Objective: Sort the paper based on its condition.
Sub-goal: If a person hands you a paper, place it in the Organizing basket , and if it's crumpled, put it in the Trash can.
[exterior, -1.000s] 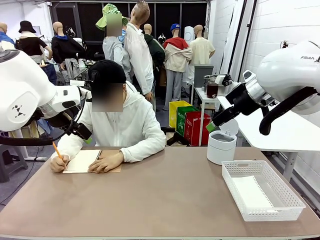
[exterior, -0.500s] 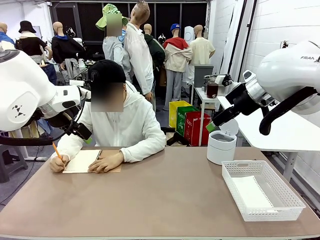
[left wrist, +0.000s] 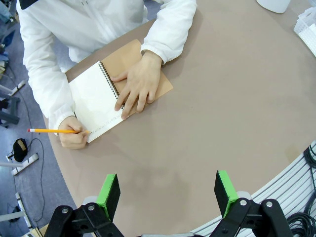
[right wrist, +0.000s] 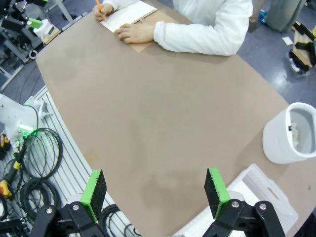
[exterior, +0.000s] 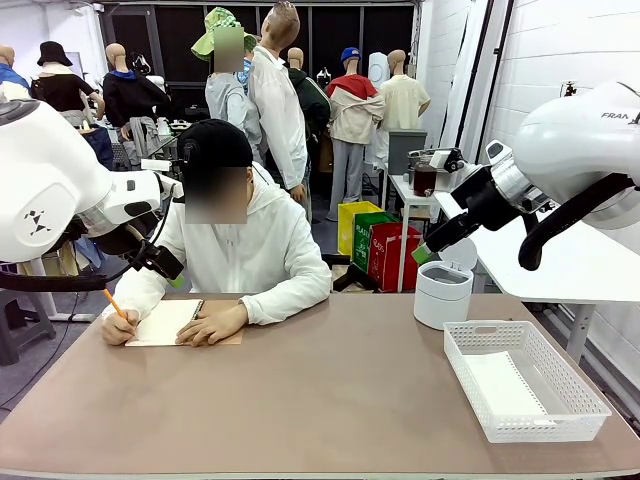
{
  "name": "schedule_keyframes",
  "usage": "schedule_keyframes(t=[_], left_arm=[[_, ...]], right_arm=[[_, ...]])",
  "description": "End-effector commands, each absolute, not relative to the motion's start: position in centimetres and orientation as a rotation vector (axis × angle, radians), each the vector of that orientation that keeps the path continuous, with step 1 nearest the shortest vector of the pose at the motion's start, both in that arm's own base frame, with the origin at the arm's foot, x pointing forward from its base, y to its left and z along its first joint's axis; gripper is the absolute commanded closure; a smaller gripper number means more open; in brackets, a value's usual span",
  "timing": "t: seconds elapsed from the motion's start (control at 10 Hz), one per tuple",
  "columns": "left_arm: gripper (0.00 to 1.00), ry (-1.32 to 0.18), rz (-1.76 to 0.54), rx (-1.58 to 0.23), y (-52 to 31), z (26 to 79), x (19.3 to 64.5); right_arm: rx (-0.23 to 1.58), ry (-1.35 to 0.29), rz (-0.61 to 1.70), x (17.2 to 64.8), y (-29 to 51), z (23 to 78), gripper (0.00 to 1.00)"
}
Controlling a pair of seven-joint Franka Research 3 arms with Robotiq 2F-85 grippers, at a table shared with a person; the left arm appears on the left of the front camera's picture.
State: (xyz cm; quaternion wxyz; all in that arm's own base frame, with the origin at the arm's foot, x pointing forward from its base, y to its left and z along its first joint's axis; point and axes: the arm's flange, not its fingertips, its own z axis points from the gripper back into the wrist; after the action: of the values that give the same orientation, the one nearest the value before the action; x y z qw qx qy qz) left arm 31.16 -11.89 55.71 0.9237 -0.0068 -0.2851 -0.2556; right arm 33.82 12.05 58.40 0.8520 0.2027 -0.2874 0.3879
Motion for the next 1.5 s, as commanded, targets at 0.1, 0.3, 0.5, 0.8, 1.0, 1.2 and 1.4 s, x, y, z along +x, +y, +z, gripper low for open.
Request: schedule_keyframes(t=[0.1, 0.3, 0.5, 0.8, 1.0, 1.2, 1.4], left_arm=[[0.0, -0.589, -0.522, -0.022, -11.8, 55.72, 31.2], [0.0, -0.589, -0.522, -0.022, -11.8, 55.72, 31.2], [0.0, -0.589, -0.522, -0.022, -11.8, 55.72, 31.2], [0.0, -0.589, -0.522, -0.022, -11.8, 55.72, 31.2], [0.0, -0.589, -0.522, -0.022, -11.8, 55.72, 31.2], [0.0, -0.589, -0.522, -0.022, -11.8, 55.72, 31.2], [0.0, -0.589, -0.522, -0.022, -11.8, 55.72, 31.2]], right_arm=[[0.42, -0.613, 0.799, 33.78, 12.36, 58.44, 0.0], [0.42, -0.613, 0.799, 33.78, 12.36, 58.44, 0.0], [0.42, -0.613, 0.799, 33.78, 12.36, 58.44, 0.0], [0.42, -0.613, 0.799, 33.78, 12.36, 58.44, 0.0], [0.42, -0.613, 0.799, 33.78, 12.36, 58.44, 0.0], [0.42, -0.613, 0.799, 33.78, 12.36, 58.44, 0.0], [0.42, -0.613, 0.799, 33.78, 12.36, 58.44, 0.0]])
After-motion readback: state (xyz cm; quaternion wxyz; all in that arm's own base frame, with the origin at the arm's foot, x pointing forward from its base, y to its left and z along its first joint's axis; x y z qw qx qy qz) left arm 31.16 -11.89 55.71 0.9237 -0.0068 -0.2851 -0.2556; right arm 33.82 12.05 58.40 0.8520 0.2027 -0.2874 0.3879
